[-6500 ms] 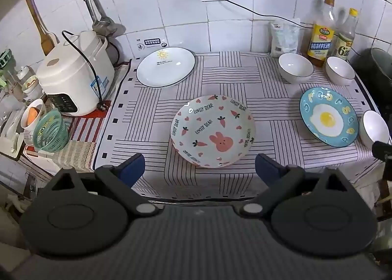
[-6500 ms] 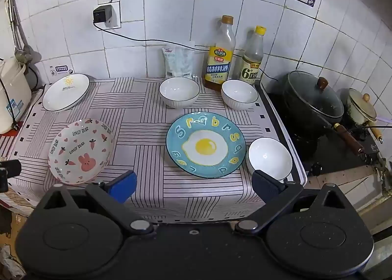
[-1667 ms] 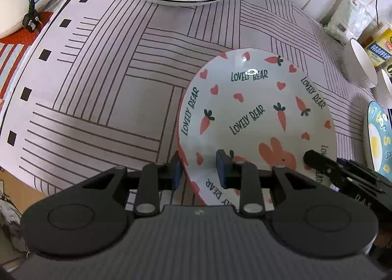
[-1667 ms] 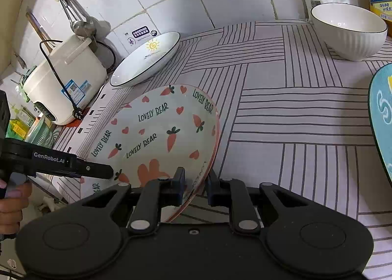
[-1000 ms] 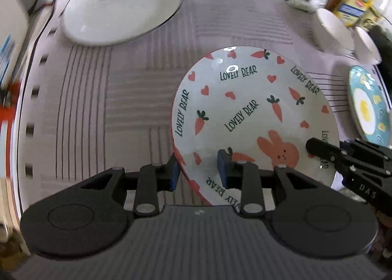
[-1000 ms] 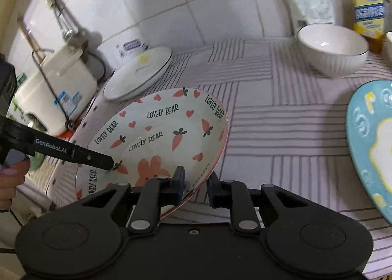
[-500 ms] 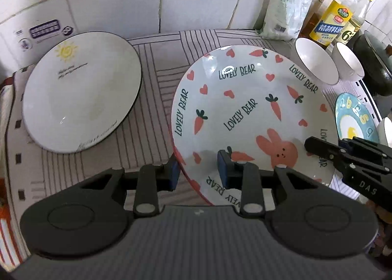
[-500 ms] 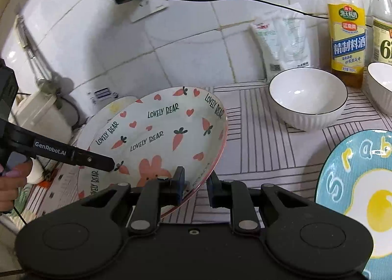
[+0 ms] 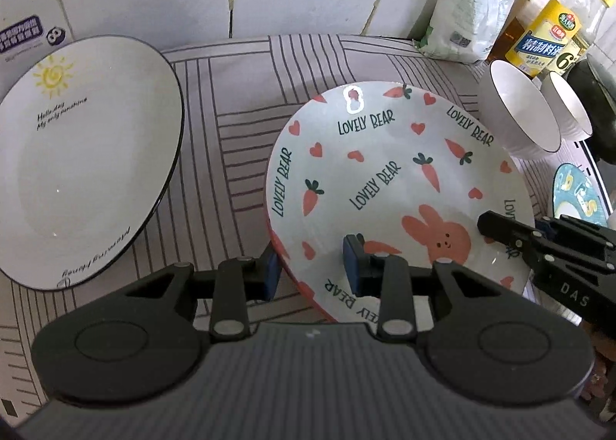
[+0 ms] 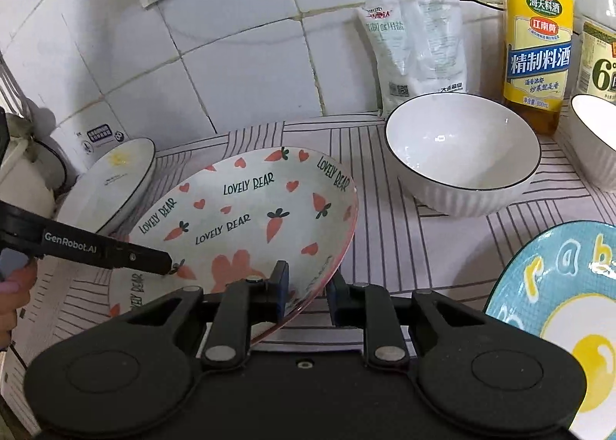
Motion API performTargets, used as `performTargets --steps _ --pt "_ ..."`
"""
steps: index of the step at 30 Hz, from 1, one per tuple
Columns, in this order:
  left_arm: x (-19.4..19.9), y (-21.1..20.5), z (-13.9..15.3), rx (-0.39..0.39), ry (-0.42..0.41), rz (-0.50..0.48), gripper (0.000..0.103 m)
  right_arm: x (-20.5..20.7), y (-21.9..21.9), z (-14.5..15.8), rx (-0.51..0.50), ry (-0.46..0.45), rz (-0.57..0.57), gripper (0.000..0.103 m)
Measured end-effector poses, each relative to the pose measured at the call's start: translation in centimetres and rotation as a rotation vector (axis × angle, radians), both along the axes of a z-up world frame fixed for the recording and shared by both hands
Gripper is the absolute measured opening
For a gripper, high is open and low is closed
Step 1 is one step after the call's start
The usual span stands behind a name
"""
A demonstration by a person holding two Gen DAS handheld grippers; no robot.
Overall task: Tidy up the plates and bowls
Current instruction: 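Carry the bunny plate toward the sun plate, lower it, open both grippers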
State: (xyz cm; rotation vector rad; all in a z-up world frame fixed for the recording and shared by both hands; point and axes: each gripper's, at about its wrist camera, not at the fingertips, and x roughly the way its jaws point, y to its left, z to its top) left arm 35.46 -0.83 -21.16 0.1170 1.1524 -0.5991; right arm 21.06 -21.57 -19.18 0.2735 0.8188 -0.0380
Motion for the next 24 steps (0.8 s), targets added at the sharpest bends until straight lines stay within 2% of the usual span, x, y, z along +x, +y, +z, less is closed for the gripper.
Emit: performTargets --steps 3,9,11,13,16,17,19,21,24 --pt "0.5 -0.2 0.2 0.001 -0.009 0.008 0.031 0.2 -0.2 -0.1 0.006 -0.004 -0.005 0.027" --pt "0.4 -0.2 0.2 -0.013 -0.006 0.033 0.030 0.7 0.2 -0.3 -0.076 0.000 0.022 0.031" --pt "0.3 -0.2 -0.4 -0.004 0.021 0.029 0.030 0.7 0.4 -0.4 -0.091 0.012 0.018 0.034" --pt "-0.2 -0.3 -0.4 0.010 0.017 0.022 0.029 0.7 0.8 -0.6 -0.097 0.056 0.025 0.045" --pt "-0.9 -0.9 0.1 0.060 0.024 0.015 0.030 0.2 1.9 -0.1 -0.160 0.058 0.040 0.047" --pt "-1.3 -0.9 0.4 0.064 0.025 0.020 0.032 -0.1 2.2 0.2 -0.171 0.060 0.046 0.048" --pt "-1.9 -0.7 1.2 0.067 0.022 0.025 0.035 -1.1 2.3 1.1 -0.164 0.040 0.035 0.060" --pt "-2.9 -0.5 2.3 0.082 0.008 0.035 0.040 -2.8 2.1 2.4 -0.145 0.006 0.019 0.066" --pt "-4.3 -0.2 3.9 0.082 -0.013 0.043 0.046 -5.3 1.6 4.3 -0.133 -0.027 -0.018 0.068"
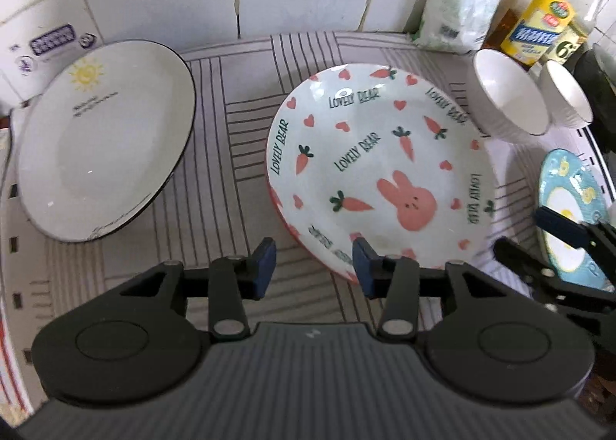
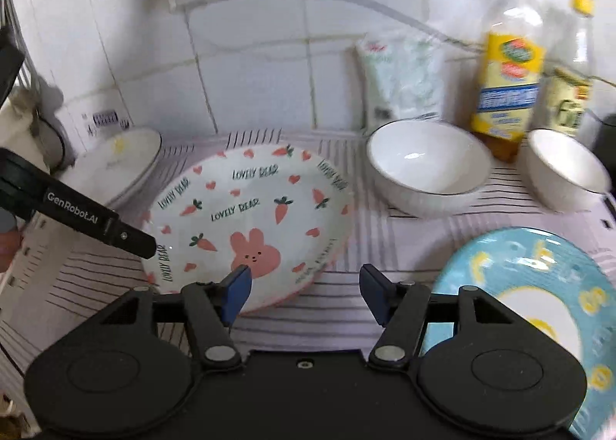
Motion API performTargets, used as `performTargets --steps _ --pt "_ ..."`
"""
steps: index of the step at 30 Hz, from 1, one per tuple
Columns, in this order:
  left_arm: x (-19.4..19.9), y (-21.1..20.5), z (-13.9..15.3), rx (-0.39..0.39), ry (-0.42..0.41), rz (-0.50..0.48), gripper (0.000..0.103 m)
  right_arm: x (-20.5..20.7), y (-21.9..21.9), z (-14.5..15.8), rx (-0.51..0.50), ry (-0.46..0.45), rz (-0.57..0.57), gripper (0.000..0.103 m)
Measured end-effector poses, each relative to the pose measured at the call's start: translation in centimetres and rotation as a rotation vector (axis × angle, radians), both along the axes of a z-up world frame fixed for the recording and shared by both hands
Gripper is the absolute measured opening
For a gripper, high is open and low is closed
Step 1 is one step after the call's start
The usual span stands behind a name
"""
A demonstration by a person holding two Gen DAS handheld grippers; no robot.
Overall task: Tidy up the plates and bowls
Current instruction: 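Carry the bunny plate toward the sun plate, lower it, open both grippers, then close both grippers on the rim of the blue fried-egg plate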
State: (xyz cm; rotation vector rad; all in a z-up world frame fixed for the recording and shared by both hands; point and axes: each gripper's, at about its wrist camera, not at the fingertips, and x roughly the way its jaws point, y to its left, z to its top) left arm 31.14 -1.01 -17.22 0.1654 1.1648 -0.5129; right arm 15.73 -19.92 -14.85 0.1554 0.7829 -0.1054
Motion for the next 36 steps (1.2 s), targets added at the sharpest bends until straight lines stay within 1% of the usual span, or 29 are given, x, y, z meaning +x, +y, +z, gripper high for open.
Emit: performTargets --steps 1,4,8,10,14,19,23,26,29,33,36 --pt "-0.7 0.0 0.7 -0.002 -0.010 -0.001 0.048 -1.0 -0.2 0.7 -0.001 -0.016 -0.011 0.069" --pt "-2.4 -0.3 2.3 -0.016 -0.024 -0.006 0.051 -3.9 -0.8 2.7 0.002 -0.058 -0.046 0.072" --pt "-5.0 -1.3 4.4 -0.040 -0.064 -0.050 0.057 -7.6 -1.7 4.5 0.007 -0.108 -0.100 0.072" --pt "-6.3 -2.0 5.3 -0.053 -0.086 -0.078 0.061 -9.1 -2.1 4.9 0.009 -0.128 -0.130 0.073" --pt "-8.7 -3.3 6.6 -0.078 -0.119 -0.123 0.065 -11.9 -2.6 5.3 -0.005 -0.155 -0.164 0.073" --pt "-11.3 -5.1 7.5 -0.103 -0.141 -0.167 0.071 -14.8 -2.5 5.2 -0.057 -0.194 -0.152 0.073" --pt "-13.0 -6.6 7.7 -0.114 -0.152 -0.201 0.075 -16.2 -2.8 4.3 -0.117 -0.214 -0.167 0.073" --pt "-13.7 -7.7 7.4 -0.142 -0.171 -0.199 0.077 -16.9 -4.3 3.2 -0.078 -0.211 -0.225 0.073" --pt "-14.2 -9.0 6.6 -0.156 -0.218 -0.185 0.079 -18.1 -6.0 2.1 -0.053 -0.243 -0.285 0.073" --pt "-14.4 -11.3 4.8 -0.174 -0.211 -0.215 0.080 -18.6 -7.8 0.4 -0.030 -0.216 -0.336 0.073" --pt "-14.7 -13.0 3.1 -0.167 -0.258 -0.236 0.080 -18.8 -9.0 -1.0 0.021 -0.213 -0.372 0.073"
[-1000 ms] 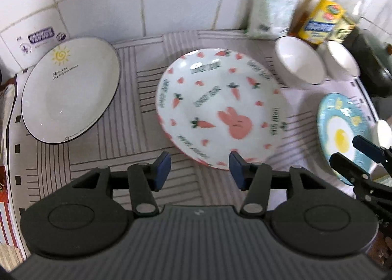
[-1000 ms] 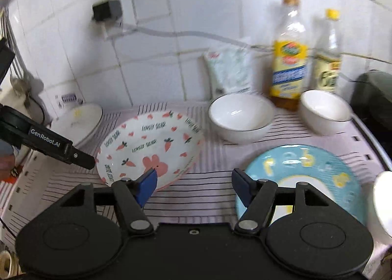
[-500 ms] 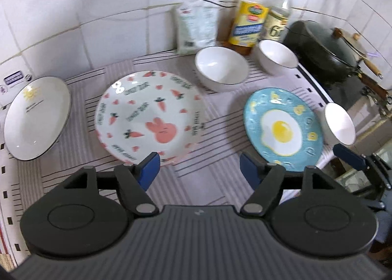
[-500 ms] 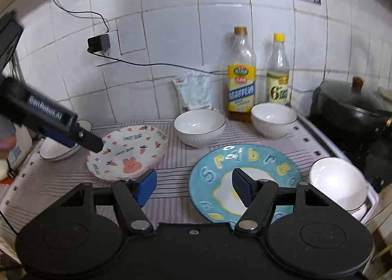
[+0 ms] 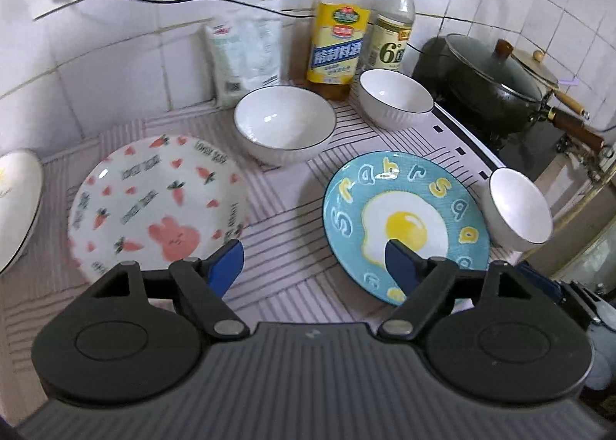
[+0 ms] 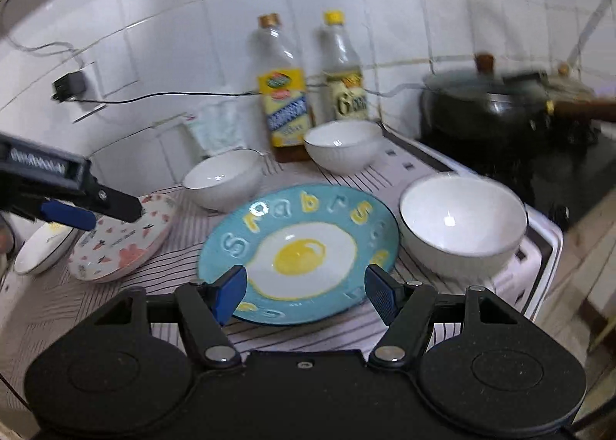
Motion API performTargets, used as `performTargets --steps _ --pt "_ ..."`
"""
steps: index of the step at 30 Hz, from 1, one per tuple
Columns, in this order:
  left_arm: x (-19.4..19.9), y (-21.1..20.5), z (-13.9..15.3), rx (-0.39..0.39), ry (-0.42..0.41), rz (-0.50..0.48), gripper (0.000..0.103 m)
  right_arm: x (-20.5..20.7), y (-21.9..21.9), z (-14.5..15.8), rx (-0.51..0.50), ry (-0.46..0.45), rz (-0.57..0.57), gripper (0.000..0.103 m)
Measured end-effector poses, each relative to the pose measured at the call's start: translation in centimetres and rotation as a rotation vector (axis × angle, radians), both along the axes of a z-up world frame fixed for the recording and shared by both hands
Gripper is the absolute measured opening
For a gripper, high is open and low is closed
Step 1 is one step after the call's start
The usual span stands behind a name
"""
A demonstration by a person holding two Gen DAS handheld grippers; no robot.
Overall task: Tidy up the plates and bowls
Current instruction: 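Close both grippers on the rim of the blue fried-egg plate, then lift the blue plate and carry it over the bunny plate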
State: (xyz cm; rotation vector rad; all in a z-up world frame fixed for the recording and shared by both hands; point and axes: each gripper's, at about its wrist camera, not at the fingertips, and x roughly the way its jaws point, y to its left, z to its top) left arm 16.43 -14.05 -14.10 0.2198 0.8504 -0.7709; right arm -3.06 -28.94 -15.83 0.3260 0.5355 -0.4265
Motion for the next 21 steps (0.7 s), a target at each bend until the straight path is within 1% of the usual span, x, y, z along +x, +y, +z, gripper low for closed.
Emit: performTargets --steps 2,3,4,6,8,9,10,12,13,15,17,18,20,21 --pt "-0.2 -1.2 -1.3 0.002 -0.029 -0.024 0.080 0.2 -0.8 -0.9 0.031 0.007 -0.009 0.072" --pt "-0.1 -1.8 -1.9 0.011 -0.029 -0.035 0.078 0.2 -1.0 -1.3 0.037 0.008 -0.018 0.072" --pt "0.1 -2.4 -2.6 0.024 -0.024 -0.041 0.078 0.4 -1.3 -1.8 0.040 0.010 -0.029 0.071" --pt "0.7 -3.6 -4.1 0.068 -0.011 -0.007 0.077 0.6 -1.9 -2.7 0.053 0.013 -0.045 0.067" --pt "1.5 -4.2 -5.3 0.077 0.034 0.010 0.077 1.0 -2.7 -3.5 0.085 0.014 -0.056 0.063" --pt "1.9 -4.5 -5.7 0.080 0.054 0.013 0.076 1.3 -3.1 -3.8 0.100 0.015 -0.052 0.060" --pt "2.1 -4.7 -5.9 0.078 0.056 0.010 0.076 1.5 -3.4 -4.1 0.105 0.020 -0.050 0.057" --pt "2.1 -5.3 -6.2 0.085 0.026 -0.004 0.075 1.9 -3.9 -4.5 0.110 0.022 -0.061 0.053" --pt "2.2 -5.7 -6.5 0.094 0.017 -0.013 0.071 2.0 -4.2 -4.6 0.115 0.018 -0.068 0.047" --pt "2.6 -6.3 -7.0 0.099 0.032 -0.026 0.067 2.0 -4.8 -4.8 0.127 0.002 -0.086 0.039" --pt "3.1 -6.6 -7.5 0.086 0.058 -0.036 0.067 2.0 -5.3 -5.1 0.139 -0.004 -0.101 0.028" --pt "3.4 -6.8 -7.9 0.094 0.062 -0.027 0.067 1.9 -5.6 -5.3 0.147 -0.002 -0.102 0.025" --pt "3.7 -7.2 -8.2 0.102 0.076 -0.028 0.066 1.4 -6.1 -5.5 0.199 -0.031 -0.106 0.024" --pt "3.8 -7.2 -8.4 0.101 0.080 -0.036 0.062 1.4 -6.2 -5.5 0.213 -0.036 -0.110 0.023"
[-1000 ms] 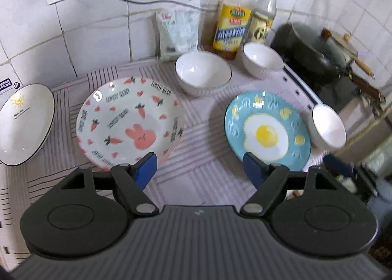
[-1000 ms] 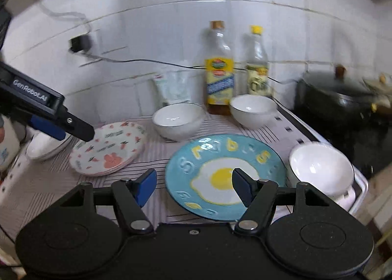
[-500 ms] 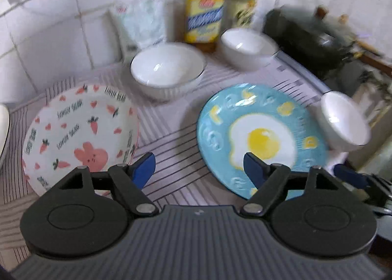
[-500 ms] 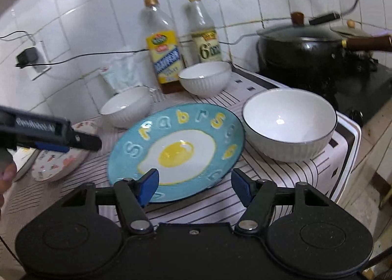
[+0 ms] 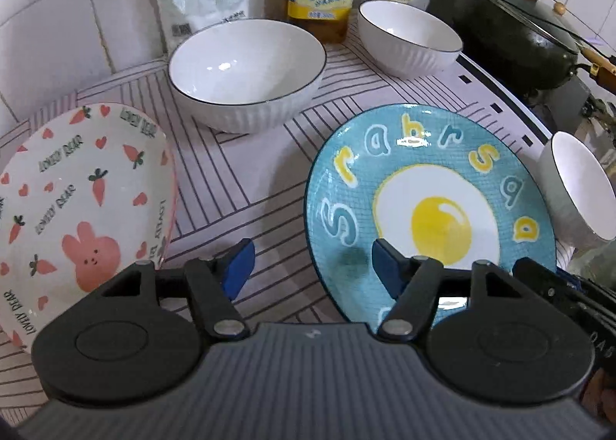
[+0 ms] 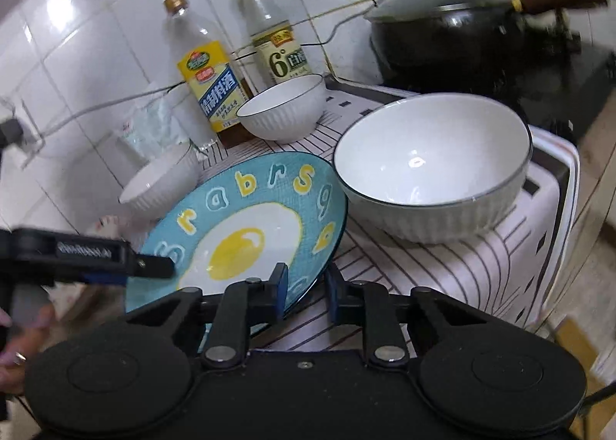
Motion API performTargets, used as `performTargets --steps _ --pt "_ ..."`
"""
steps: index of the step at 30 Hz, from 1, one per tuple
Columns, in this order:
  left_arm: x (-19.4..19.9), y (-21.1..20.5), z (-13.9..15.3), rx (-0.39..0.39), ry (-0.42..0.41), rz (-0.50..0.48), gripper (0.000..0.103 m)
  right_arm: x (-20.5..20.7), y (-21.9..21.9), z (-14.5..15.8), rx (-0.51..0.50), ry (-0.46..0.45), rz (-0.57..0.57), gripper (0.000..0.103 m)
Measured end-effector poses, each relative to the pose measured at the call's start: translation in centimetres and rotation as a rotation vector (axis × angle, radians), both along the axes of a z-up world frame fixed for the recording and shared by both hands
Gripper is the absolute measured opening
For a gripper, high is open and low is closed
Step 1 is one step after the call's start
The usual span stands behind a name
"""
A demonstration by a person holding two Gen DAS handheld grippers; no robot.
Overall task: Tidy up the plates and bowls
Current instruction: 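Lift the blue plate and carry it over the bunny plate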
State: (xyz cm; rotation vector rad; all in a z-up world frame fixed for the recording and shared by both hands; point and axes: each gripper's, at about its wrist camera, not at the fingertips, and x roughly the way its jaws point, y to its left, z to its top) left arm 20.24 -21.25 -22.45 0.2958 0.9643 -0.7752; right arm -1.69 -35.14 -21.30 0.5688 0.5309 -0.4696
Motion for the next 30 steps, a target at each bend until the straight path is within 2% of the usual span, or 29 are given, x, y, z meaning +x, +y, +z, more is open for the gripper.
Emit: performTargets --steps 3,5,7,9,16,19,24,27,30 --pt "0.1 0.0 -0.3 -0.003 0.007 -0.006 0.053 0.1 0.2 -0.1 0.001 0.001 -0.008 0.023" --pt "0.2 0.0 -0.2 -0.016 0.026 -0.014 0.044 0.3 0.2 -0.1 0.006 0.003 -0.016 0.023" --pt "0.3 0.0 -0.1 -0.032 0.052 -0.024 0.030 0.4 0.2 -0.2 0.018 0.004 -0.028 0.022" --pt "0.2 0.0 0.0 -0.043 0.067 -0.027 0.024 0.6 0.2 -0.2 0.022 0.005 -0.040 0.022" --pt "0.3 0.2 -0.3 -0.082 0.086 0.017 0.025 0.7 0.4 -0.6 0.016 -0.015 -0.072 0.022" --pt "0.0 -0.1 -0.3 -0.072 0.074 0.030 0.027 0.5 0.2 -0.7 0.034 -0.032 -0.079 0.021" --pt "-0.1 -0.3 -0.2 -0.062 0.063 0.030 0.027 1.0 0.4 -0.5 0.009 0.000 -0.063 0.022" --pt "-0.4 -0.6 -0.2 -0.044 0.048 0.025 0.029 1.5 0.7 0.0 -0.057 0.049 -0.018 0.023" --pt "-0.2 -0.6 -0.1 -0.043 0.069 0.035 0.029 1.6 0.6 0.1 -0.062 0.061 -0.005 0.024"
